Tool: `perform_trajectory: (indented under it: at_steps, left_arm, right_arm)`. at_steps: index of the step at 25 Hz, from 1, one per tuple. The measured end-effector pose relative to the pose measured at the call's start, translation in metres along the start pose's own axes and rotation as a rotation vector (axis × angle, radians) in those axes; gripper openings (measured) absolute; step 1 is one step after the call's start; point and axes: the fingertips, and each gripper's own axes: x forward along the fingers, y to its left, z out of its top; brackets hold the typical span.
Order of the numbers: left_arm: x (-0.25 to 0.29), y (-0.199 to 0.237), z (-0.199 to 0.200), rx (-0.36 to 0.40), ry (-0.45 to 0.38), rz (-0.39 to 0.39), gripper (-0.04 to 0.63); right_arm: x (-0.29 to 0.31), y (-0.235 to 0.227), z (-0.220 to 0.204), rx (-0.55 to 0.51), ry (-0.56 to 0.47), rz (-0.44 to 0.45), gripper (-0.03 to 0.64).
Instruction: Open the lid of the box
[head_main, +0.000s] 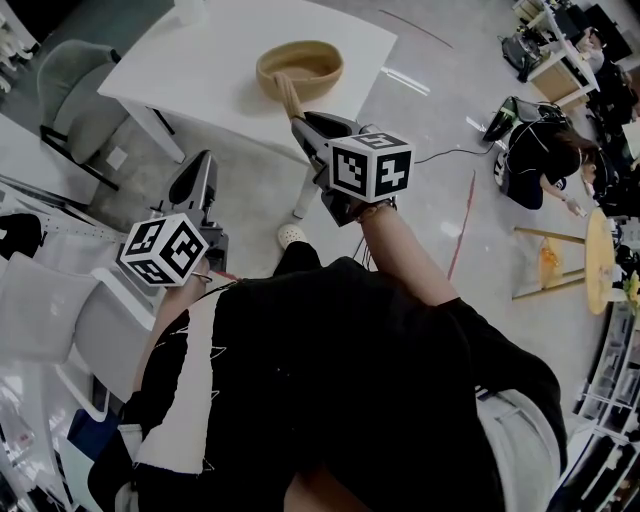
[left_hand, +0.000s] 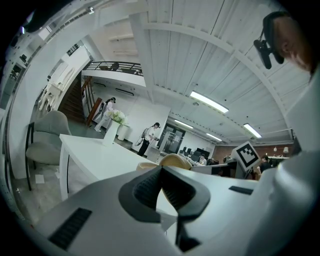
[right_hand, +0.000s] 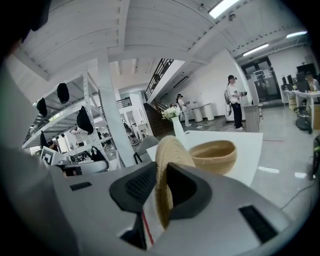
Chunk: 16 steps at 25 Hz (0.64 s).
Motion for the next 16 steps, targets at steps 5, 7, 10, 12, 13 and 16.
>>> perform_trajectory:
  at_steps: [5, 7, 10, 12, 13, 16]
  left_arm:
    - [0.002, -0.003, 0.0, 0.003, -0.001, -0.006, 0.011]
    - [0.003, -0.004, 0.0, 0.005, -0.001, -0.008, 0.011]
    - [0.004, -0.008, -0.001, 0.008, 0.003, -0.011, 0.011]
    - [0.005, -0.01, -0.002, 0.009, 0.006, -0.014, 0.011]
    - [0.006, -0.011, -0.002, 0.009, 0.008, -0.016, 0.011]
    - [0.007, -0.012, -0.003, 0.009, 0.012, -0.02, 0.011]
  right_arm:
    - [-0.002, -0.002, 0.0, 0.002, -0.001, -0.004, 0.077]
    - [-0.003, -0.003, 0.0, 0.001, -0.002, -0.006, 0.077]
    - [-0.006, -0.005, 0.0, -0.001, -0.001, -0.007, 0.077]
    - [-0.008, -0.006, -0.001, -0.003, 0.0, -0.008, 0.077]
    - [-0.008, -0.007, -0.001, -0.005, 0.002, -0.009, 0.077]
    - [-0.008, -0.008, -0.002, -0.006, 0.005, -0.011, 0.077]
